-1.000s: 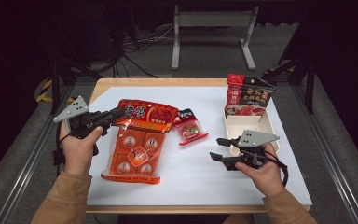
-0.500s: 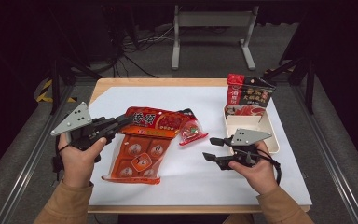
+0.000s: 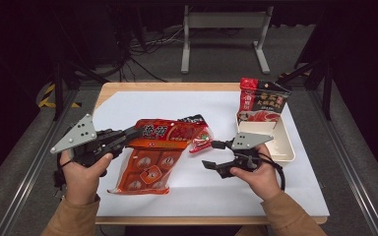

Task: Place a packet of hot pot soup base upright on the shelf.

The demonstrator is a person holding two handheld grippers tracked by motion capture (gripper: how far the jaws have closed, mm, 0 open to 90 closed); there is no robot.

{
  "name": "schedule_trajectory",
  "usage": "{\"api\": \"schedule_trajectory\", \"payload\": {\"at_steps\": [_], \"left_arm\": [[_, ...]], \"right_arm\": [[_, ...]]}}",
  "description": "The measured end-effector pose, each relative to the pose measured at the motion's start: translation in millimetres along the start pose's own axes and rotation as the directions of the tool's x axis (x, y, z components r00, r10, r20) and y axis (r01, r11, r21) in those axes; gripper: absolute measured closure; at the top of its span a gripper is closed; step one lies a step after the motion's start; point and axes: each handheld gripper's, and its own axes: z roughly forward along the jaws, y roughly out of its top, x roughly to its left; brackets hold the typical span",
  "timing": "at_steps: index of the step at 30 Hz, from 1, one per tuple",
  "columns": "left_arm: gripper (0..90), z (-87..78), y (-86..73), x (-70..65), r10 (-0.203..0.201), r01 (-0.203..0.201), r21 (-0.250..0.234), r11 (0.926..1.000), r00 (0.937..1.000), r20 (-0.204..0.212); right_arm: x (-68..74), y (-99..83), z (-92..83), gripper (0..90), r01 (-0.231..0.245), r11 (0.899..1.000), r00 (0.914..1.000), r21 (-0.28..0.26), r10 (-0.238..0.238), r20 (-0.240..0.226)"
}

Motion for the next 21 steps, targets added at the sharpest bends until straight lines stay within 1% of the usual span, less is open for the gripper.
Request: {"api": "schedule_trajectory", "payload": {"at_steps": [3,6,7,9,12,16,18,21], "left_arm": [[90.0,-0.3,0.1,-2.3,0.002,-0.002,-0.003,1.0000,1.0000,0.006],[90.0,-0.2,1.2,-5.0,0.011,-0.011,-0.006,0.9999,0.9998,0.014],[90.0,0.2,1.3,-5.9,0.012,-0.012,-0.010,0.9999,0.9998,0.017],[90.0,1.6,2.0,-7.8,0.028,-0.028,-0.012,0.9995,0.9993,0.025],[90.0,2.1,3.5,-9.3,0.027,-0.027,-0.009,0.9996,0.9988,0.040],[90.0,2.1,5.7,-13.4,0.039,-0.038,-0.018,0.9991,0.9978,0.054],[90.0,2.2,6.5,-14.8,0.040,-0.039,-0.020,0.9990,0.9974,0.060],[90.0,2.9,6.8,-16.7,0.037,-0.035,-0.030,0.9989,0.9965,0.074]], "right_arm": [[0.8,2.7,8.3,28.2,-0.009,1.000,0.9994,-0.019,0.008,-0.034],[2.2,5.0,16.7,27.9,-0.013,0.999,0.9983,-0.031,0.012,-0.057],[2.9,5.8,19.3,27.8,-0.010,0.999,0.9981,-0.031,0.009,-0.061],[4.4,7.3,24.3,27.8,-0.005,0.999,0.9975,-0.038,0.002,-0.071],[6.0,8.9,30.4,27.8,-0.003,0.999,0.9964,-0.048,-0.001,-0.084],[7.2,9.9,39.1,27.8,-0.012,0.998,0.9945,-0.066,0.005,-0.105],[8.2,9.9,43.0,28.4,-0.005,0.998,0.9938,-0.066,-0.003,-0.111],[10.3,10.8,48.0,28.4,0.010,0.997,0.9912,-0.081,-0.020,-0.131]]}}
